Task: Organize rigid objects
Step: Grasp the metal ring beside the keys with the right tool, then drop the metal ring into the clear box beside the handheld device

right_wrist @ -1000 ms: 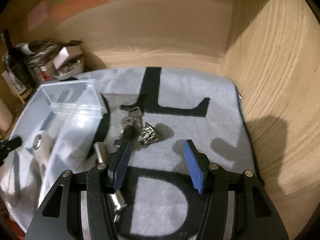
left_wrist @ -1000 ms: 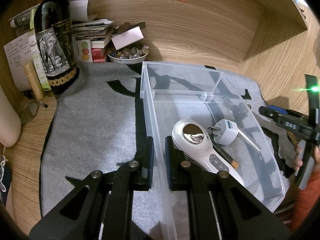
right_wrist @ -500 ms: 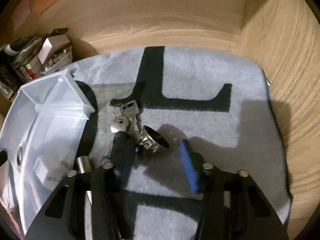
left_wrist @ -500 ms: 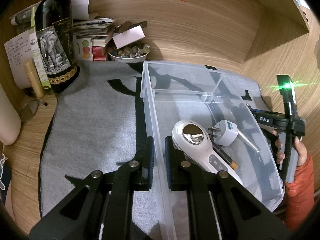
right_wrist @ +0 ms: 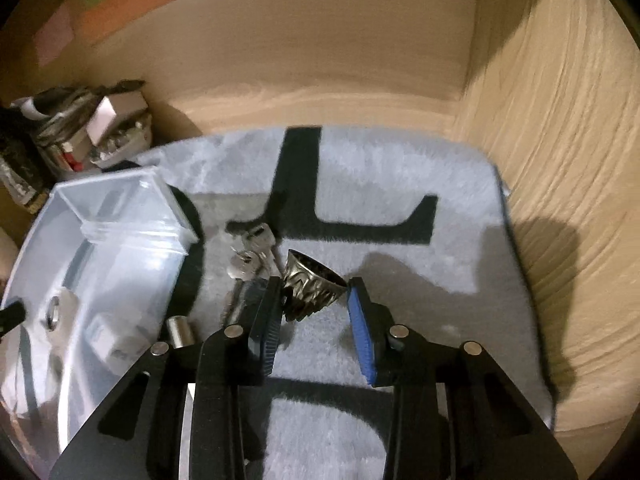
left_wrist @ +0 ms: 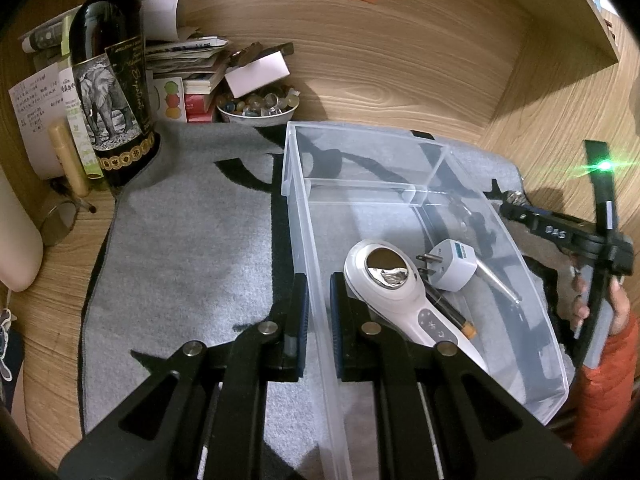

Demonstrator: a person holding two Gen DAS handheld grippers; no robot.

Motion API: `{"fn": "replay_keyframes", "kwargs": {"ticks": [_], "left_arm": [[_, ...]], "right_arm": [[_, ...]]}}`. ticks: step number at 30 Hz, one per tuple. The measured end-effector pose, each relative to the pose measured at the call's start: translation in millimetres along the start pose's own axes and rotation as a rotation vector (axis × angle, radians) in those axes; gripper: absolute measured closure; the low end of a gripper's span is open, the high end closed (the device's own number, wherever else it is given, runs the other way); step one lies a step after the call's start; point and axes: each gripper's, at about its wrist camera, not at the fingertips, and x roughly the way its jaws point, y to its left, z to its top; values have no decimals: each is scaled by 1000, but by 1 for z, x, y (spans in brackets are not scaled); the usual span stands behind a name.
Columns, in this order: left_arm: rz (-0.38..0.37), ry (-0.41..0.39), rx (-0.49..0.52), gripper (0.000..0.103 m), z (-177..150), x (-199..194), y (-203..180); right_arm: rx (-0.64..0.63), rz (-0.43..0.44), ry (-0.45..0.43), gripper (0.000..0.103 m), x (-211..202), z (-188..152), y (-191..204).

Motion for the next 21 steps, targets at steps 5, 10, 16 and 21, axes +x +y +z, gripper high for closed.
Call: {"fn": "replay_keyframes", "kwargs": {"ticks": [5, 10, 16, 21], "left_arm": [[1, 0, 1, 93, 0, 0, 0], [2, -3, 5, 93, 0, -1, 0], [3, -9, 6, 94, 0, -4, -1], [2, -9, 7, 94, 0, -4, -1]], "right_arm": [[-53, -3, -67, 73, -29, 2, 14], [-93, 25, -124, 73, -52, 3, 30], [-139, 77, -174, 73, -72, 2, 52], [-194, 119, -189, 73, -82, -3, 75]]}}
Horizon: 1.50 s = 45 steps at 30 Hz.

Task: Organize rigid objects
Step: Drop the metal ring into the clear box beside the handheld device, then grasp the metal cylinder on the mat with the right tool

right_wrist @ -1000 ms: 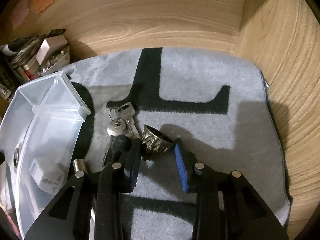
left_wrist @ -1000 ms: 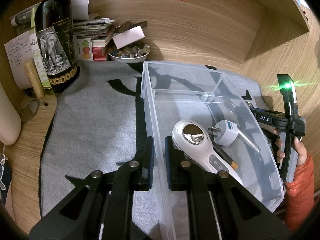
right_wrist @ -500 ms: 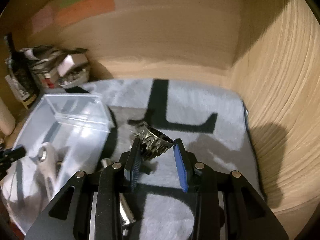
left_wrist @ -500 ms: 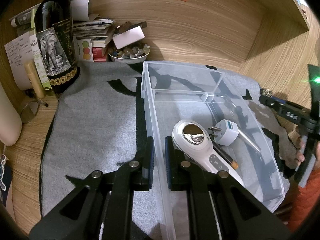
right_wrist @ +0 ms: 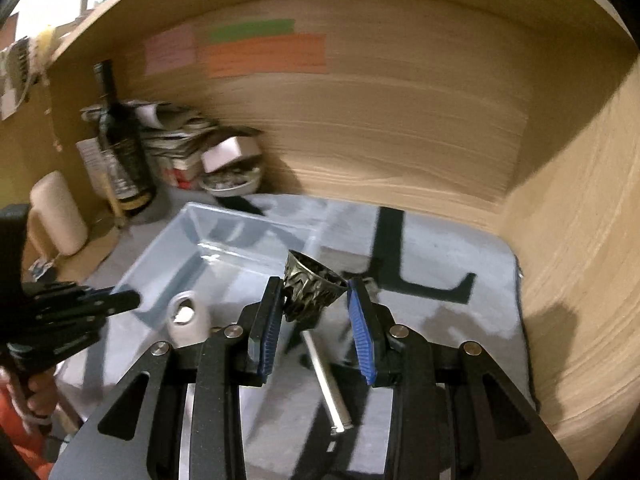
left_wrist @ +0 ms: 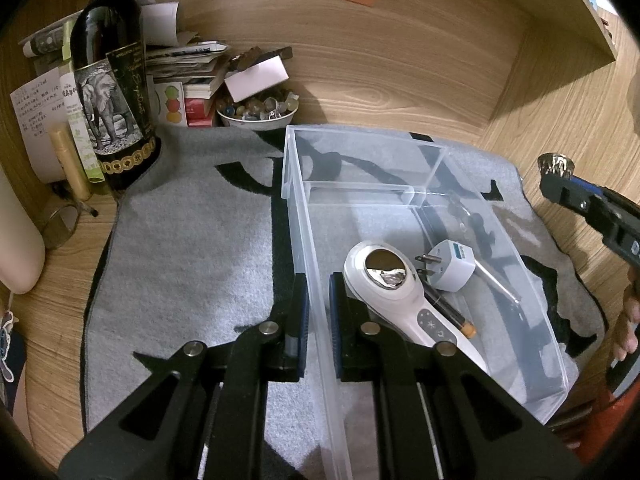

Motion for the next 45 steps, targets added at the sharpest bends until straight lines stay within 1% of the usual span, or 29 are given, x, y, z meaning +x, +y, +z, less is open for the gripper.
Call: {"fn": "replay_keyframes", "kwargs": {"ticks": [5, 13, 15, 18, 27, 32, 35, 39, 42, 45], "left_arm": [[-2, -2, -1, 94, 0, -1, -1], [-7, -4, -4, 94, -1, -2, -1], [-6, -5, -4, 94, -1, -2, -2], [-7, -5, -6, 94, -1, -2, -1], [-8, -6, -8, 94, -1, -2, -2], [-9, -6, -9, 94, -1, -2, -2], [-9, -6, -10, 94, -2, -2, -2], [-8, -6, -9, 94, -1, -2, -2], [-8, -5, -9, 94, -2, -2, -2], [-6, -5, -8, 94, -2, -2, -2]], "right_arm": [[-45, 51, 28, 73, 5, -4, 21], [-81, 93, 125, 73, 27, -22, 40], [-99, 79, 119, 73, 26, -24, 43], [-87, 115, 133, 73, 26, -24, 43], [-109, 97, 141, 73, 24, -26, 49], [-79, 85, 98, 73, 11, -18, 39], [-52, 59, 67, 73, 3, -13, 28], [4, 7, 31, 73, -8, -7, 2], [40, -27, 32, 73, -8, -6, -15], [72, -41, 59, 73, 0, -9, -31]]}}
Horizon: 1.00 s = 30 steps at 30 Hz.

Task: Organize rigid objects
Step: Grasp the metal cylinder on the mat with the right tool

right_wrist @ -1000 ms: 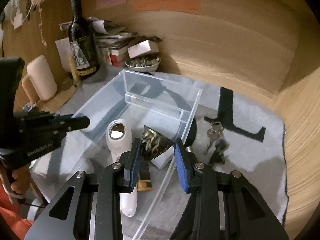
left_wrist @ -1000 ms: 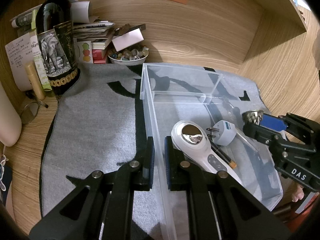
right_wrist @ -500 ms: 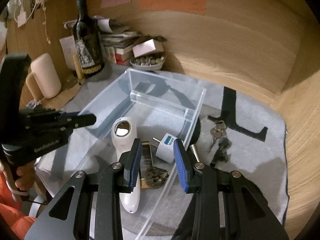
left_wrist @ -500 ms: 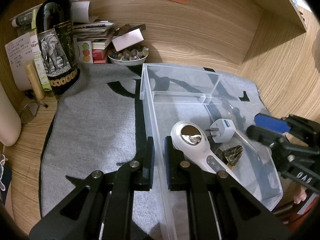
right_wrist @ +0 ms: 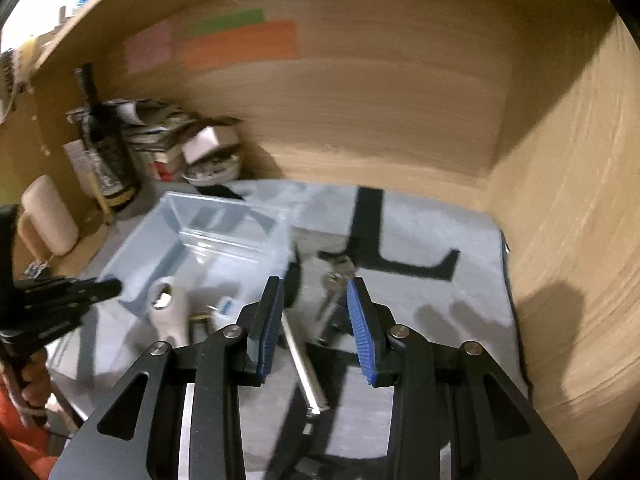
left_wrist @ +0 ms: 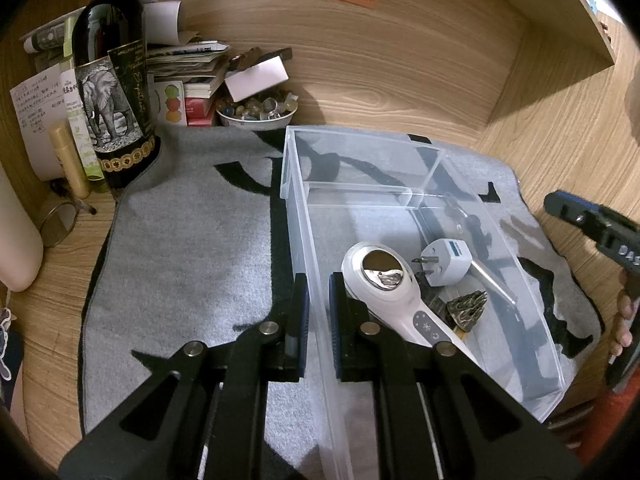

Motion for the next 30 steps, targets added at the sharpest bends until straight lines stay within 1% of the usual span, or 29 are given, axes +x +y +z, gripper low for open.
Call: {"fn": "replay_keyframes", "kwargs": {"ticks": [4, 9, 14, 16, 17, 18, 19, 21, 25, 30], "left_arm": [[4, 3, -1, 94, 0, 1, 0], [14, 5, -1, 94, 1, 2, -2], [20, 6, -1, 94, 1, 2, -2], [20, 6, -1, 94, 1, 2, -2], [19, 6, -1, 94, 1, 2, -2], [20, 6, -1, 94, 1, 2, -2], [20, 6, -1, 94, 1, 2, -2], [20, 6, 0, 94, 1, 2, -1], [19, 6, -1, 94, 1, 2, -1], [19, 6, 0, 94, 1, 2, -1]], "right_arm": [[33, 18, 75, 73, 20, -15, -10], [11, 50, 155, 73, 41, -40, -1], [1, 73, 218, 73, 62, -54, 5], [8, 76, 233, 76, 69, -59, 5], [10, 77, 220, 77, 69, -60, 4], [15, 80, 212, 79, 68, -61, 3], [24, 81, 209, 85, 68, -61, 2], [45, 82, 203, 89, 66, -61, -2], [44, 67, 194, 89, 60, -62, -1], [33, 49, 137, 89, 43, -52, 2]]}}
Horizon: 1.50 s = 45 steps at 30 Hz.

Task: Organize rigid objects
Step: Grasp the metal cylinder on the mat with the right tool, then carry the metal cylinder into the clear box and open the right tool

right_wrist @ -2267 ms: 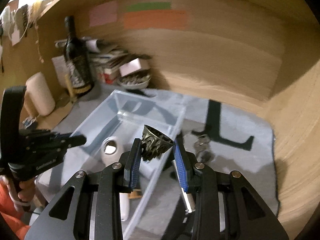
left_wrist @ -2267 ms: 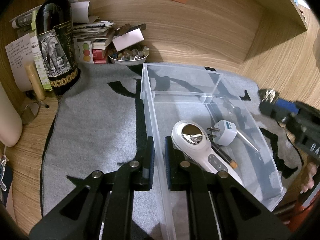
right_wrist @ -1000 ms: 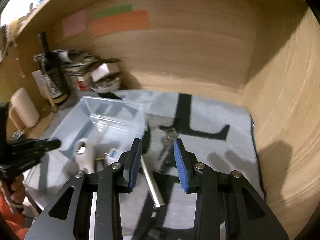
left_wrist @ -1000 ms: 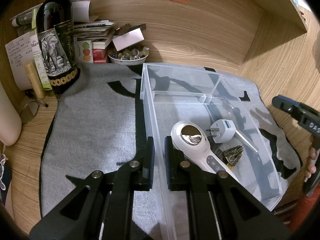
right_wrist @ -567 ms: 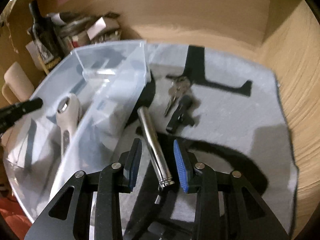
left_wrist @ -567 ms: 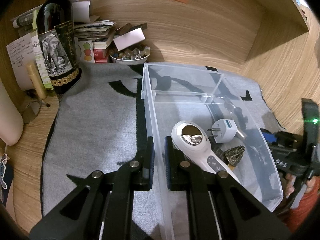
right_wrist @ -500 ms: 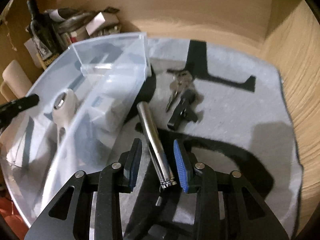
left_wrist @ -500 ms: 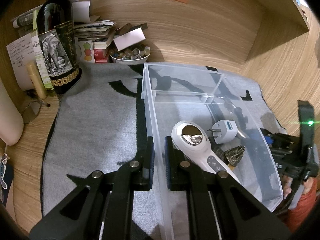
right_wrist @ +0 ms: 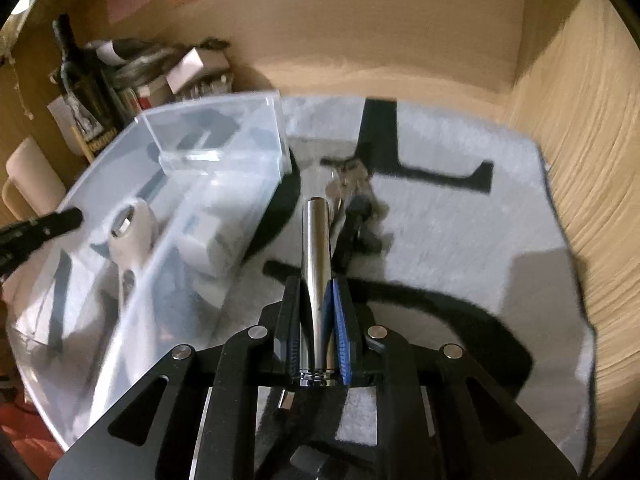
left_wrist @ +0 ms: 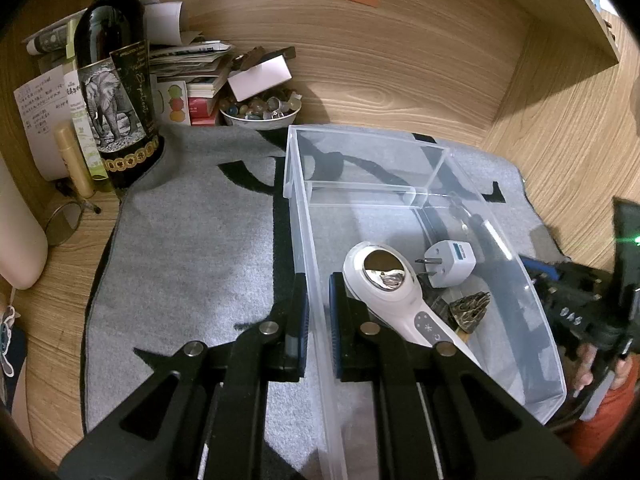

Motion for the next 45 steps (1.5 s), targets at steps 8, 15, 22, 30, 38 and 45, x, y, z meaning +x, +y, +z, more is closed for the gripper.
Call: {"fn": "replay_keyframes", "kwargs": {"ticks": [8, 15, 22, 30, 38, 45], "left_arm": [[-1, -1, -1, 94, 0, 0, 0], [-5, -1, -3, 94, 0, 0, -1], [-14, -1, -5, 94, 1, 0, 0], [-26, -6, -11, 94, 1, 0, 1], [-33, -9, -10, 94, -1, -1, 3], [-35, -12, -12, 94, -1, 0, 4]], "right_arm": [[-34, -22, -138, 89, -44, 23, 10], [-97, 1, -255, 89, -77, 42, 34], [-155, 100, -302, 89, -89, 56, 65], [-206, 147, -180, 89, -47, 52, 90], [-162, 139, -25, 88, 0, 43, 87], [-191, 127, 53, 88, 15, 37, 93]]}}
